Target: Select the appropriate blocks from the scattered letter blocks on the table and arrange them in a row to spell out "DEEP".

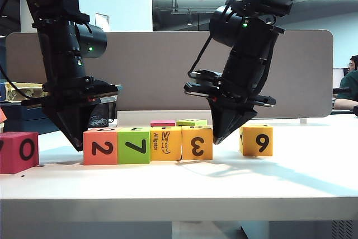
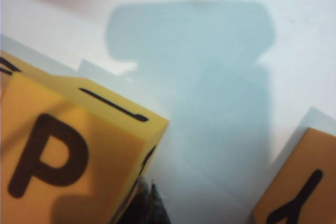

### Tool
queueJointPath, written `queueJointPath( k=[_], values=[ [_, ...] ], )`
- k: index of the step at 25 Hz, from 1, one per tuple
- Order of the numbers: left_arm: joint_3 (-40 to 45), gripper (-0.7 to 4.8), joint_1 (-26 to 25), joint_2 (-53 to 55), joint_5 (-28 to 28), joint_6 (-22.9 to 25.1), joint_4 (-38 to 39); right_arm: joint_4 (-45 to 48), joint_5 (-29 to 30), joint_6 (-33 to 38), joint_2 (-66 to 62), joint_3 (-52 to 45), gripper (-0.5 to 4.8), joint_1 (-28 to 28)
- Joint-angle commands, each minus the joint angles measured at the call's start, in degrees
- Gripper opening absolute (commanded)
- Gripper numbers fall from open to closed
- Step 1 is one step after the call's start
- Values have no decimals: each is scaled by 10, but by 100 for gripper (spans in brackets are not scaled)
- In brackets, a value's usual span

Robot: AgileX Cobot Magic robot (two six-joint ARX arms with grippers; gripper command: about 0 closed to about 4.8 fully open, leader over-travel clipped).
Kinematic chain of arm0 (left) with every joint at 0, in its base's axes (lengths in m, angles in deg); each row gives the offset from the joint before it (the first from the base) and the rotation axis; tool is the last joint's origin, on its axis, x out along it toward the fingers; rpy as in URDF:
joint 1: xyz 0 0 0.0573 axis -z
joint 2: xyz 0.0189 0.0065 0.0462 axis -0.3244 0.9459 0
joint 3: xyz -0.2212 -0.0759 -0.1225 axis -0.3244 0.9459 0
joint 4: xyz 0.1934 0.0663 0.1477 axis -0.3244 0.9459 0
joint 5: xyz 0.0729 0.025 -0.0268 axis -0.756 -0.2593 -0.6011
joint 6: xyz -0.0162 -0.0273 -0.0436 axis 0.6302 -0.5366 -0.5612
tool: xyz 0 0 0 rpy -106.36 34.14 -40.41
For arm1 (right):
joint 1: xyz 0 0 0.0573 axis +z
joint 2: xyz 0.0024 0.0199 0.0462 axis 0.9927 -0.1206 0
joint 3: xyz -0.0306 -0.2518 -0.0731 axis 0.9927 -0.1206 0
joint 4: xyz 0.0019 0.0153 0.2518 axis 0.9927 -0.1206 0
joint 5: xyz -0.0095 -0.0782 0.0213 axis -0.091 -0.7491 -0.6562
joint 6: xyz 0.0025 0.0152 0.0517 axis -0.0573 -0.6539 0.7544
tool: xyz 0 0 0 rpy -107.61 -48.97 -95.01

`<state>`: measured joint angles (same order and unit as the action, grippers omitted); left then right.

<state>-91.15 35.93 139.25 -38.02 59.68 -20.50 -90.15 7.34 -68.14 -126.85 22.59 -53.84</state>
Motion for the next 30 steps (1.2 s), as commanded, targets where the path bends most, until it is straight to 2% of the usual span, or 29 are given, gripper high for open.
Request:
queueJointPath(
  k=[1, 7, 11, 19, 23, 27, 30],
  values=[
    [-4, -6, 1, -2, -25, 2, -2, 7, -2, -2, 4, 2, -2, 1],
    [-4, -6, 1, -2, -19, 2, -3, 9, 0, -1, 4, 2, -2, 1],
    [-4, -6, 1, -2, 15, 2, -10, 9, 2, -1, 4, 2, -2, 1],
    [-4, -6, 1, -2, 16, 2, -12, 9, 0, -2, 4, 2, -2, 1],
    [-4, -6, 1, -2, -31, 6, -11, 9, -7, -2, 4, 2, -2, 1],
    [-6, -6, 1, -7, -89, 25, -3, 7, -43, -2, 17, 2, -1, -3],
    [-15, -6, 1, -26, -89, 29, -1, 9, -45, -2, 52, 3, -1, -6]
  ],
)
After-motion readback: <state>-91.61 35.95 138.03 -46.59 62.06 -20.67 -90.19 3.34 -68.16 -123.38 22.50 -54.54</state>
